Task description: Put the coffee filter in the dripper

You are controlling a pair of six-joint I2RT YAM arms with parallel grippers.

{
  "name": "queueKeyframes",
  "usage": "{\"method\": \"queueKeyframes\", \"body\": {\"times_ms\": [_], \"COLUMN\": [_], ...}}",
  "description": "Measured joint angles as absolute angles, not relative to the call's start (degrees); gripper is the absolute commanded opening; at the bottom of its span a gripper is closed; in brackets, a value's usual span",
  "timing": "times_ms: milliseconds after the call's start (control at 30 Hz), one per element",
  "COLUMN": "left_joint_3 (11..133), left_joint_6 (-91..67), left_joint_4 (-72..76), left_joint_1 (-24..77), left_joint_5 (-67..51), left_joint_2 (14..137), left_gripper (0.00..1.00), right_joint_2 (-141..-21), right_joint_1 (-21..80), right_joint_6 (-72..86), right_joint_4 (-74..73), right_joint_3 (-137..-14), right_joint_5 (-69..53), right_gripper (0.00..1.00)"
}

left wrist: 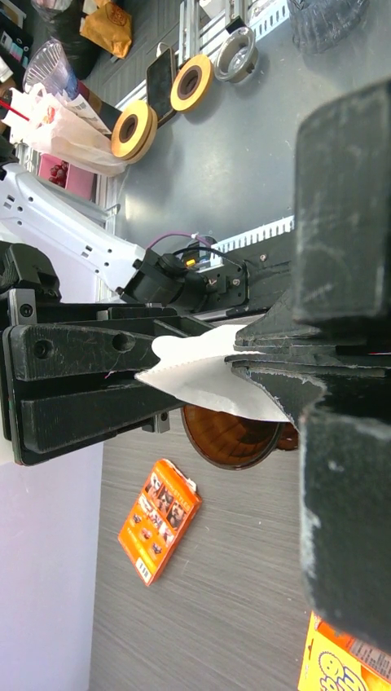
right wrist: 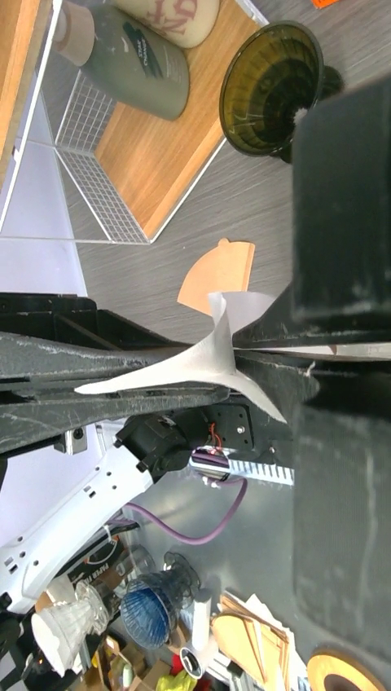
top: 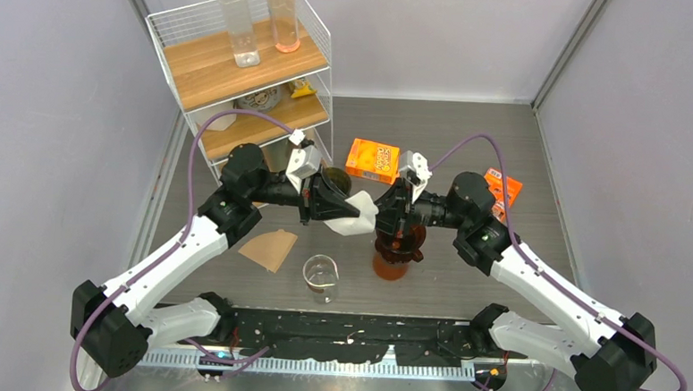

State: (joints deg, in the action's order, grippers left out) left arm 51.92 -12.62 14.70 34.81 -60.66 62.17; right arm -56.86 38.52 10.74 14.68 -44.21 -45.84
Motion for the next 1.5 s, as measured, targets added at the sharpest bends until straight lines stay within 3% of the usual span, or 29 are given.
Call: {"method": "queueKeyframes", "body": {"times_ms": [667, 733, 767, 833, 900, 1267, 1500], "left_joint_3": [51.9, 51.9, 51.9, 51.9, 51.9, 51.9, 51.9], "left_joint_6": [-9.6, -9.5, -9.4, -9.0, -8.9, -9.0, -9.2], "left_joint_4": [12.8, 12.8, 12.8, 12.6, 12.6, 12.6, 12.6], "left_joint_1": [34.8, 34.8, 34.8, 34.8, 34.8, 34.8, 34.8], "left_joint_5": [-62.7, -63.1, -63.1, -63.1, -63.0, -62.3, -62.2], "left_joint_2": [62.2, 62.2, 62.2, 62.2, 62.2, 62.2, 62.2], "left_gripper": [0.00, 0.00, 0.00, 0.00, 0.00, 0.00, 0.00], "right_joint_2": [-50.8, -50.1, -49.7, -48.9, -48.5, -50.2, -53.2], "right_joint_1": [38.6, 38.6, 38.6, 38.6, 38.6, 38.6, 39.1], "right_joint_6": [5.1, 4.1, 3.7, 3.1, 2.6, 3.3, 6.6], "right_joint_4": [10.3, 9.3, 8.9, 8.4, 8.1, 8.7, 11.0], "right_joint_3": [-43.1, -43.0, -43.0, -42.6, -42.4, -42.4, -42.4], "right_joint_5": [-42.0, -41.6, -41.4, -41.2, -41.2, -41.3, -41.2], "right_gripper": [0.05, 0.12, 0.23, 0.35, 0.41, 0.55, 0.58]}}
